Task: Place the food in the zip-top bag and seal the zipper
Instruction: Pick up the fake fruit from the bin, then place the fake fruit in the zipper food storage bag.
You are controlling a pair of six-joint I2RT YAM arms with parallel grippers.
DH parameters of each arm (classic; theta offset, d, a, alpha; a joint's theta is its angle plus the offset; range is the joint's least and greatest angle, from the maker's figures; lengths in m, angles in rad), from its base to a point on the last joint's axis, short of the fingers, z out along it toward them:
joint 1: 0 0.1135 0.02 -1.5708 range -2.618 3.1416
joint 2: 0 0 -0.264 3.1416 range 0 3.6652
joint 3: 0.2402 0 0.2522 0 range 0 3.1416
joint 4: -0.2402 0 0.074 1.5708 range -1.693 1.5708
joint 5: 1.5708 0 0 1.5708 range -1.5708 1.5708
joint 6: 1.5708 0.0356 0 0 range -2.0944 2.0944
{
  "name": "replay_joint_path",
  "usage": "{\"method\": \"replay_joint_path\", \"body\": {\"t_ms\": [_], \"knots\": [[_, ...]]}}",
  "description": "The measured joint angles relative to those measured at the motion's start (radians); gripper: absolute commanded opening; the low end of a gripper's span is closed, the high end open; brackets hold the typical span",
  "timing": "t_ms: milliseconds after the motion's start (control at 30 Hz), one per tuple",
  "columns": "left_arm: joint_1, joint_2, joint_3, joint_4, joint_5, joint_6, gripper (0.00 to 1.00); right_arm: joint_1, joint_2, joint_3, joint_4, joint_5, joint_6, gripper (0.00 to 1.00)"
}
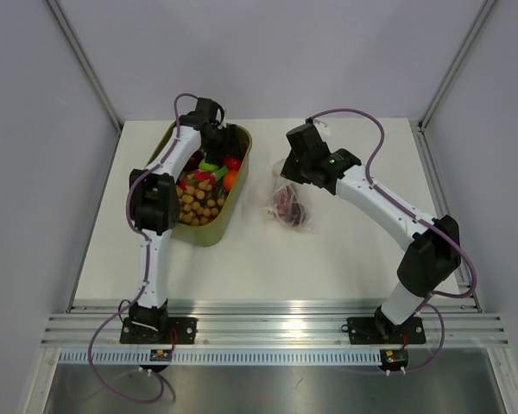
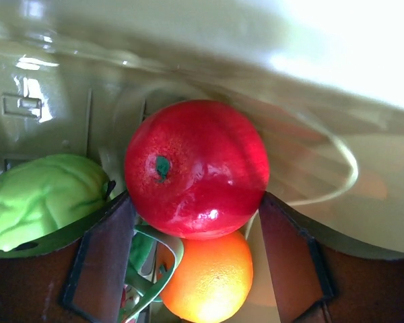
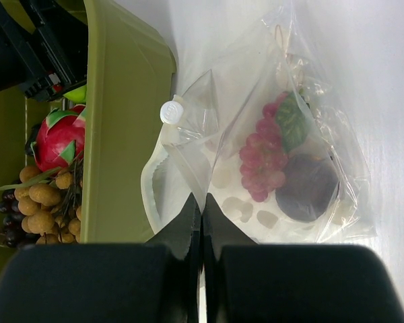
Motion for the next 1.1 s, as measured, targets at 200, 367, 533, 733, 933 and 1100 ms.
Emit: {"method": "replay_joint_path", "body": {"t_ms": [200,367,533,733,933,1100], "knots": [[-0.001,-0.120,-0.077,0.008,-0.064,0.001,0.14,0.000,0.000,0.000,0.000,0.001,0.000,0.00],[0.010,-0.315,-0.138,0.010,-0.100,0.002,0.12,0.000,0.000,0.000,0.000,0.001,-0.005,0.00],[0.015,-0.515,-0.224,0.039,-0.095,0.002,0.12,0.000,0.000,0.000,0.000,0.002,-0.008,0.00],[-0.003,-0.717,-0.438,0.075,0.018,-0.004,0.12,0.000,0.000,0.000,0.001,0.002,-0.008,0.00],[-0.077,-0.781,-0.567,0.115,0.163,-0.037,0.13,0.000,-0.013,-0.016,0.008,0.002,-0.007,0.00],[-0.163,-0.801,-0.688,0.190,0.252,-0.086,0.13,0.000,-0.032,-0.032,0.012,0.000,-0.006,0.00]]}}
